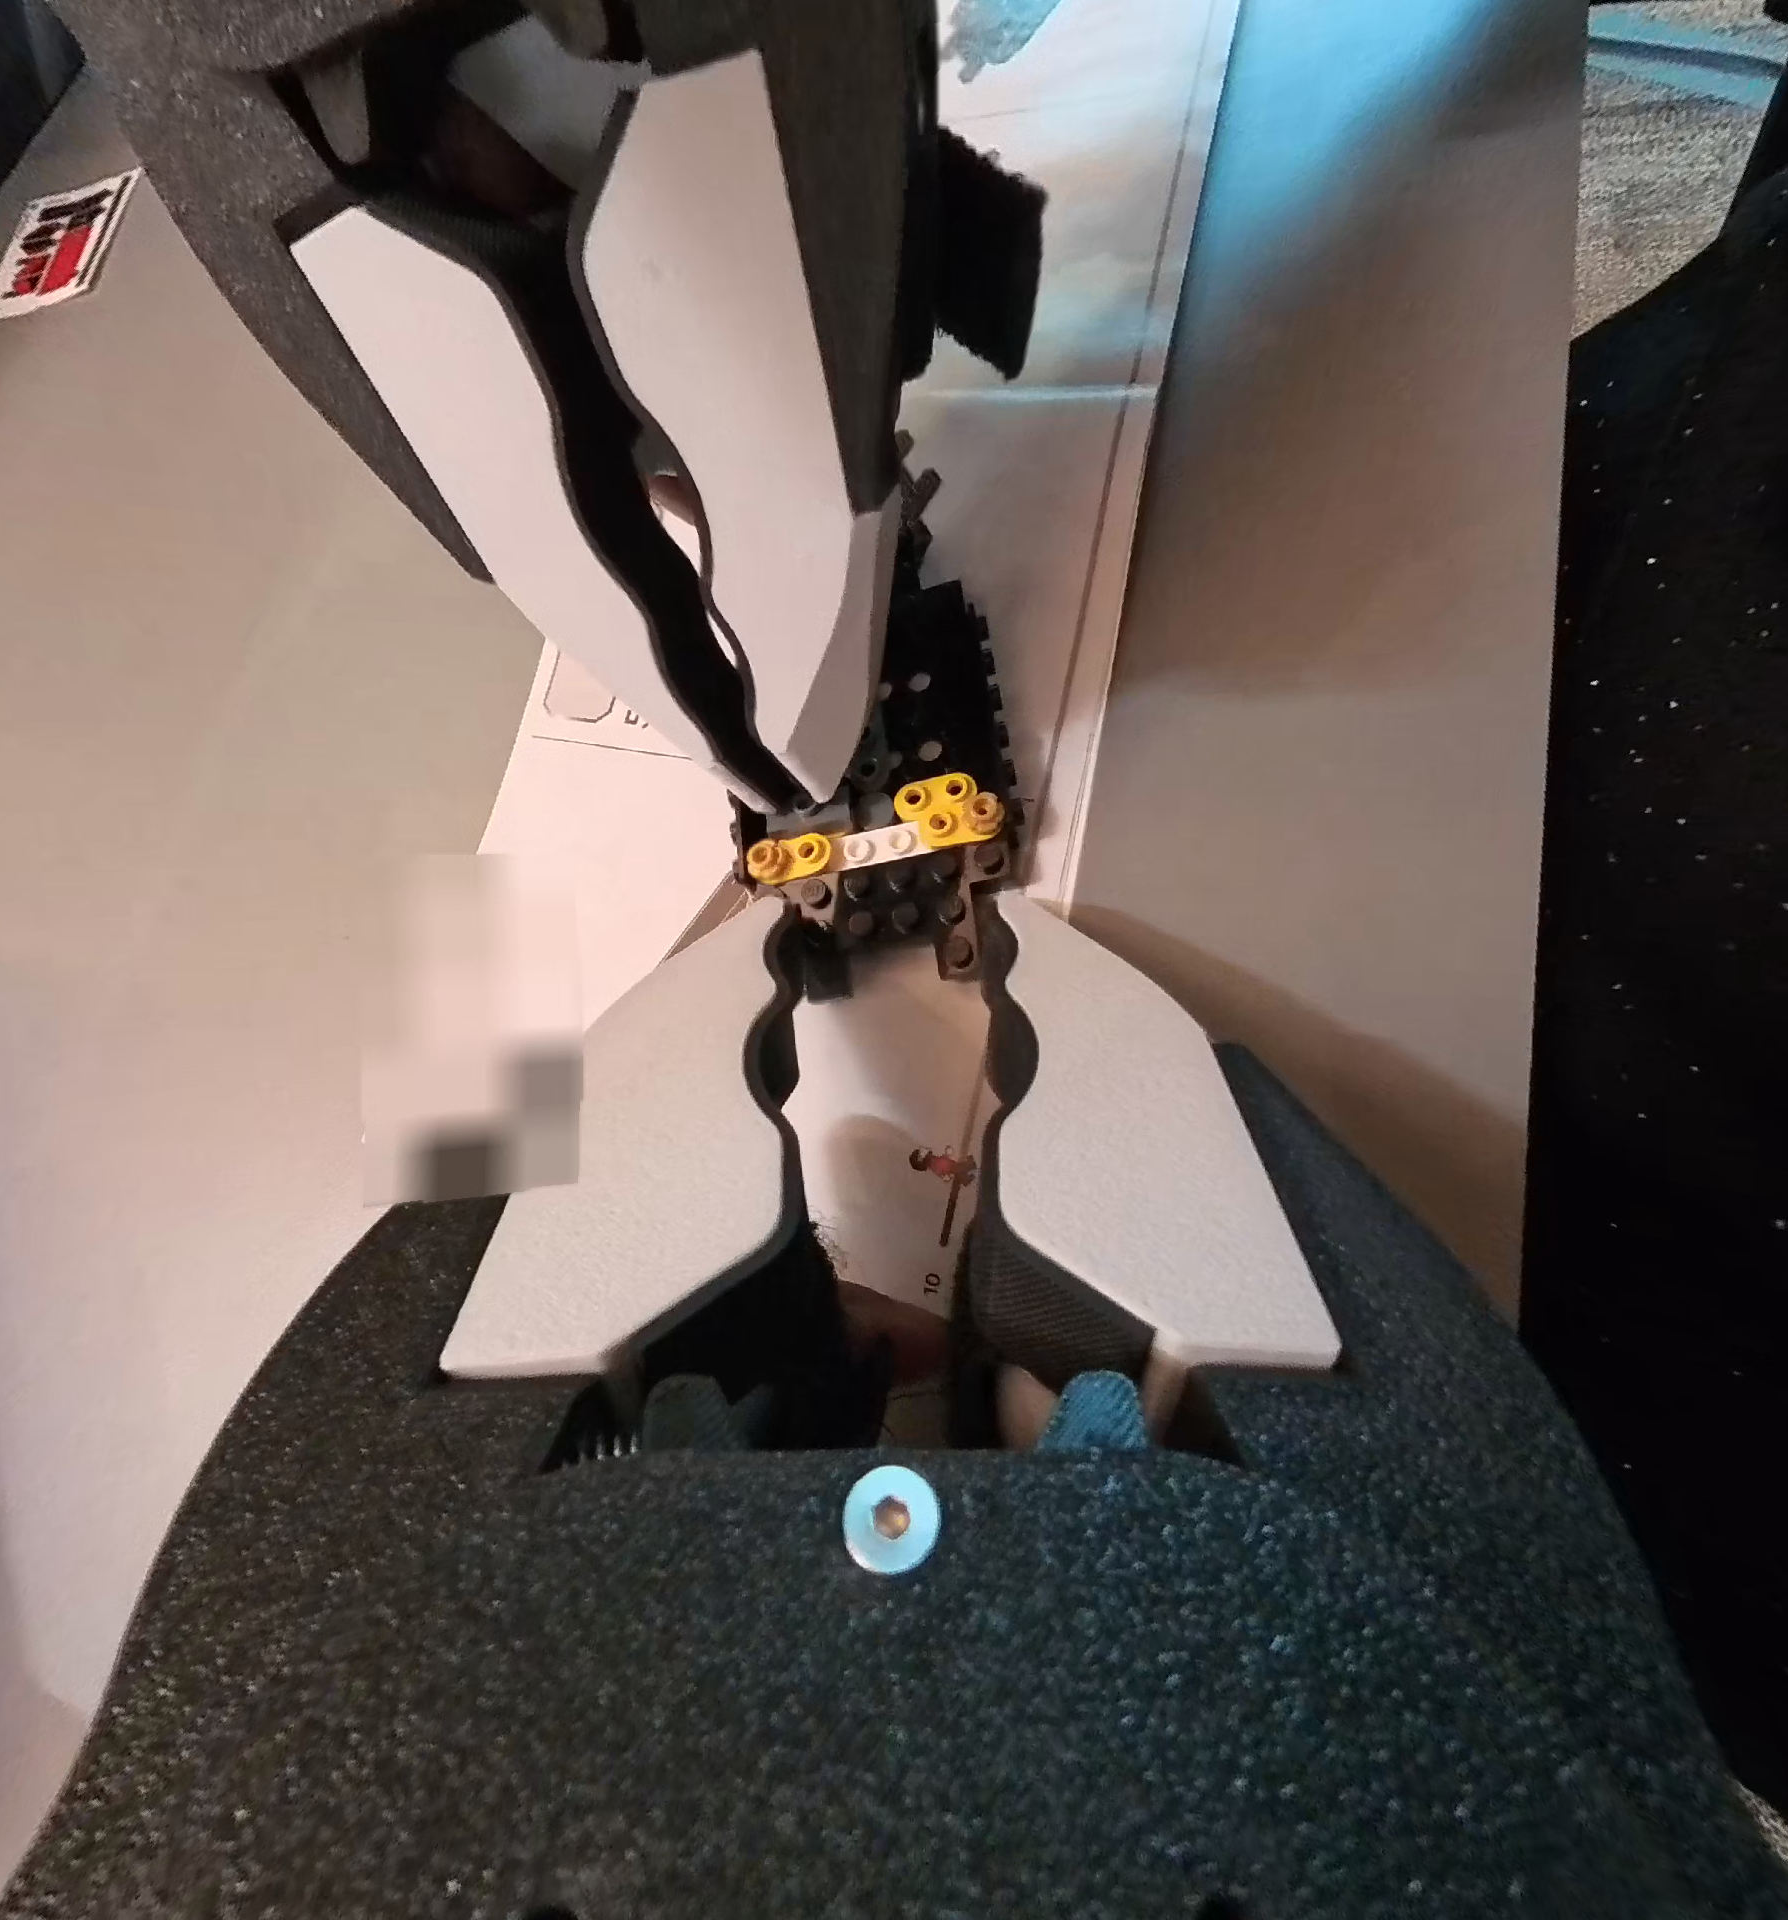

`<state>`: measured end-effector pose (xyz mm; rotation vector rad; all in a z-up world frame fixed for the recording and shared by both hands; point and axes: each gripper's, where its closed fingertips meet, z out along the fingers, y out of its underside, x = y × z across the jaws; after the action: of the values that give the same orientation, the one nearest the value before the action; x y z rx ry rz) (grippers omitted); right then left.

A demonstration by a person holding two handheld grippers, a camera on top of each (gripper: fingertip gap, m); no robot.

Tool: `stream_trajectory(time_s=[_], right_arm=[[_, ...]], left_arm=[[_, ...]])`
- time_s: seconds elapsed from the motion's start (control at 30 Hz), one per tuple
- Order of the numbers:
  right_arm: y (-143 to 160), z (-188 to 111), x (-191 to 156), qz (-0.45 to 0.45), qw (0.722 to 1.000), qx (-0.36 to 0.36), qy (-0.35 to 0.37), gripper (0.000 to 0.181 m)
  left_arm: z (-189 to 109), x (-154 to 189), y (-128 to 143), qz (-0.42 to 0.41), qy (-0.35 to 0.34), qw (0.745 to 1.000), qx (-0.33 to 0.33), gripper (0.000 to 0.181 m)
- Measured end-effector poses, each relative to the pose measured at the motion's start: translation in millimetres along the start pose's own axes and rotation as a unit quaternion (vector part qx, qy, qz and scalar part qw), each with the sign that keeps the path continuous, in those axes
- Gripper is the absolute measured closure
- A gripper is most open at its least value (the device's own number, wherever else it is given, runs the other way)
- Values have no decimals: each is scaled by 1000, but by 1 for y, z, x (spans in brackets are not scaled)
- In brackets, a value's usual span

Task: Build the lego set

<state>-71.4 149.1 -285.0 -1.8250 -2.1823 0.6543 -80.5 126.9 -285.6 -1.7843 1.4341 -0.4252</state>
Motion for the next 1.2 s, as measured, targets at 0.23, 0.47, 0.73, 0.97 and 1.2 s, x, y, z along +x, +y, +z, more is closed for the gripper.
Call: stream_trajectory(time_s=[0.23,0.47,0.73,0.97,1.2], right_arm=[[0,1,0,-11,999,-41,31,178],[0,2,0,5,995,-90,43,178],[0,2,0,17,989,-129,65,179],[-1,3,0,19,983,-165,79,179],[-1,3,0,42,989,-121,77,179]], left_arm=[[1,0,0,-3,2,1000,-1,150],[1,1,0,-2,1,1000,0,152],[1,1,0,-2,1,1000,0,152],[1,1,0,-2,1,1000,0,152],[1,1,0,-1,1,1000,0,152]])
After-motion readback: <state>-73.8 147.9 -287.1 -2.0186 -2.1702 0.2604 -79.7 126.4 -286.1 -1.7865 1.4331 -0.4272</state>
